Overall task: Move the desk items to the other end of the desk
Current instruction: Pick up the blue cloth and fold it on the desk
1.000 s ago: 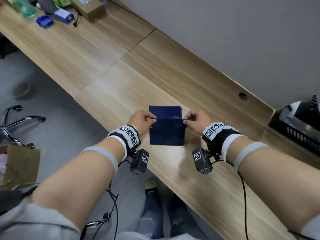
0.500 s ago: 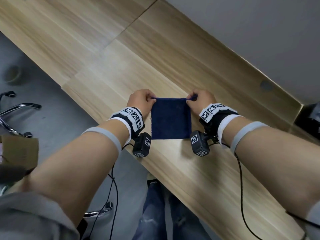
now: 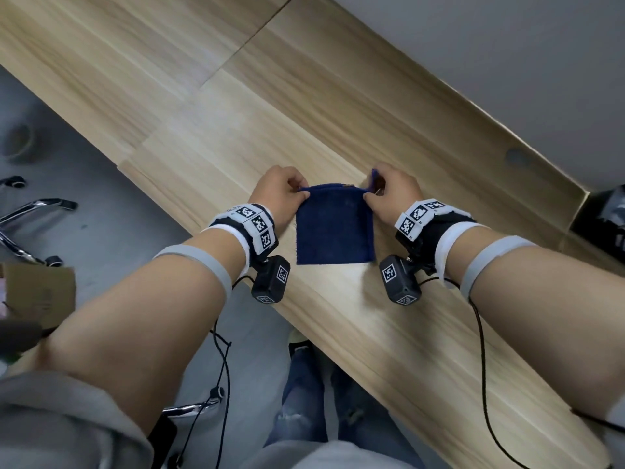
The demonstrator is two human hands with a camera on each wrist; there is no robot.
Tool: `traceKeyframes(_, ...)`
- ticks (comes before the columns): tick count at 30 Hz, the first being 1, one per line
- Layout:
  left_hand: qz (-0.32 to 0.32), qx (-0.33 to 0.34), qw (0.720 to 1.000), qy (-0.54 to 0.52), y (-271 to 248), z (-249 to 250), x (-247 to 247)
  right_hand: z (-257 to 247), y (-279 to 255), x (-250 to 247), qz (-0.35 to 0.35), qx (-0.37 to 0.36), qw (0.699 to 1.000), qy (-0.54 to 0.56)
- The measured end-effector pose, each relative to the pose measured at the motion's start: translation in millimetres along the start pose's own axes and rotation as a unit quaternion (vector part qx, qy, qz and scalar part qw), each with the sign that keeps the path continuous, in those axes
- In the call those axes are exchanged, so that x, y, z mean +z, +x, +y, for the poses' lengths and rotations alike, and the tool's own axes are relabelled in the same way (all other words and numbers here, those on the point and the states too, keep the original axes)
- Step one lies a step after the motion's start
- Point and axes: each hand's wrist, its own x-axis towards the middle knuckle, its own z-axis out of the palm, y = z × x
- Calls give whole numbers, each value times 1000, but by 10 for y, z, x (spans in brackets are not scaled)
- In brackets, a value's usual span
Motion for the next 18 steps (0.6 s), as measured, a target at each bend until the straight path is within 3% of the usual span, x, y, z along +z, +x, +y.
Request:
traceKeyframes(6,-27,-1,997,-71,-535,5,-129,4,-593,-83,-39,-5,998,54)
traceKeyframes(10,-67,-44,997,-12,-884,-61,-60,117,-920,-17,-81,15,997,15)
traceKeyframes(13,-72,-92,993,-2,-1020,-158,70,214,-1041,100,-55,45,997,21)
traceKeyframes(15,-50,-117,992,4,-1049,-180,152,243,-1079,164,-23,104,993,41)
traceKeyframes(18,-37,-116,992,28,-1058,-136,255,214,-1108,248,-12,137,989,47)
